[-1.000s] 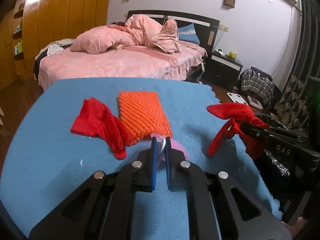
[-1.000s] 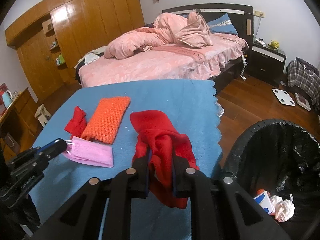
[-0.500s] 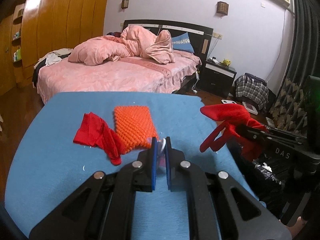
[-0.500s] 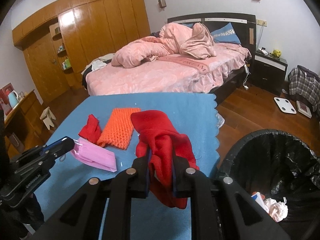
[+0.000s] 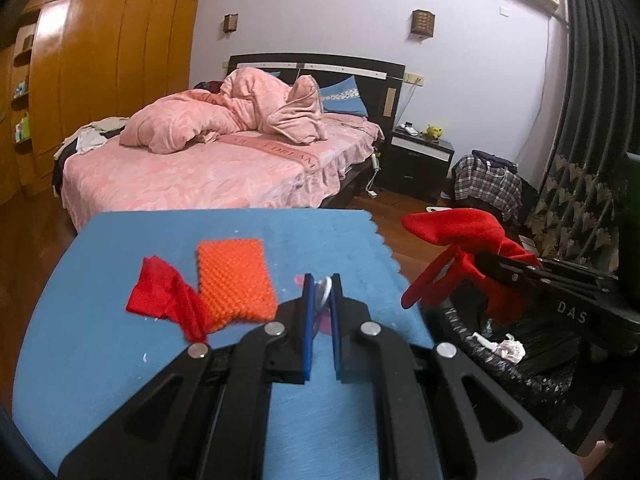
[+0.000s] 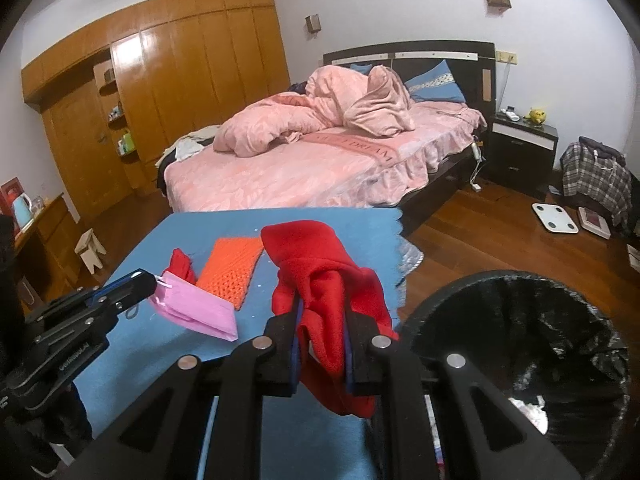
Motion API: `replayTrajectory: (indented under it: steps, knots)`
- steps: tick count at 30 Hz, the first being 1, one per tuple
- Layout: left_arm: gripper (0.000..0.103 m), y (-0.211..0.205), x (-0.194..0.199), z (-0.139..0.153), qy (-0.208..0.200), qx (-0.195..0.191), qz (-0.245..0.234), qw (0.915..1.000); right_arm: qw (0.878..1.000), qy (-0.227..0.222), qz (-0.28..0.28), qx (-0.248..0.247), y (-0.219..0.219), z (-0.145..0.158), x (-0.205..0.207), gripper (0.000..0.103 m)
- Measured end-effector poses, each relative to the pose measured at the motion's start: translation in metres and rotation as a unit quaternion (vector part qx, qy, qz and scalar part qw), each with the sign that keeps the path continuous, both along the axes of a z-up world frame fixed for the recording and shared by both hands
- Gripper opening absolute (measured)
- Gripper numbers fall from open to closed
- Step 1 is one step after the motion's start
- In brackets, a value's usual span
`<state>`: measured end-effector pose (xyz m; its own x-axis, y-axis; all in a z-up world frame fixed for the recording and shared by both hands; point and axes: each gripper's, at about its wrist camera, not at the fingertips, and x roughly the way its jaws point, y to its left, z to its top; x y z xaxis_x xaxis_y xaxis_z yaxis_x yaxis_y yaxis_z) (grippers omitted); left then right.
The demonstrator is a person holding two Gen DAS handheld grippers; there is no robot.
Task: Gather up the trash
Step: 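Carry the pink mask and red cloth over the bin and open both grippers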
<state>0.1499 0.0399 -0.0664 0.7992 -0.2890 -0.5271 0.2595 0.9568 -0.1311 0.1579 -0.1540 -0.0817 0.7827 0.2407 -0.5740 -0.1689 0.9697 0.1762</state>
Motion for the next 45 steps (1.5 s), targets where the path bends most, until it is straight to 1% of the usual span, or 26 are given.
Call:
replayTrajectory:
  steps: [8,17,24,33,40,41,43,44,45]
  knots:
    - [0.007,-0.034,0.0,0.007,-0.008,-0.009,-0.026,0.9996,0.999,-0.008,-0.037,-0.003,-0.038,0.006,-0.015,0.016]
    - [0.007,-0.09,0.003,0.014,-0.017,-0.013,-0.083,0.9963,0.996,-0.013,-0.092,-0.01,-0.096,0.01,-0.033,0.016]
    - [0.007,-0.138,0.005,0.011,-0.016,-0.014,-0.127,0.9917,0.991,-0.008,-0.132,-0.014,-0.139,0.005,-0.047,0.016]
    - [0.007,-0.193,0.015,0.0,-0.004,-0.012,-0.17,0.9854,0.986,0.006,-0.168,-0.015,-0.178,-0.009,-0.056,0.016]
    - [0.007,-0.214,0.021,-0.009,0.004,-0.008,-0.186,0.9825,0.982,0.02,-0.186,-0.016,-0.199,-0.024,-0.057,0.016]
    - [0.008,-0.215,0.022,-0.009,0.005,-0.01,-0.191,0.9815,0.982,0.022,-0.187,-0.016,-0.201,-0.025,-0.057,0.018]
    - [0.016,-0.219,0.023,-0.012,0.012,-0.01,-0.2,0.9797,0.981,0.027,-0.19,-0.018,-0.205,-0.029,-0.056,0.025]
    - [0.036,-0.22,0.024,-0.013,0.017,-0.011,-0.203,0.9789,0.981,0.029,-0.192,-0.018,-0.206,-0.03,-0.055,0.032]
    - [0.05,-0.22,0.024,-0.015,0.02,-0.014,-0.205,0.9785,0.98,0.032,-0.196,-0.019,-0.208,-0.032,-0.056,0.034]
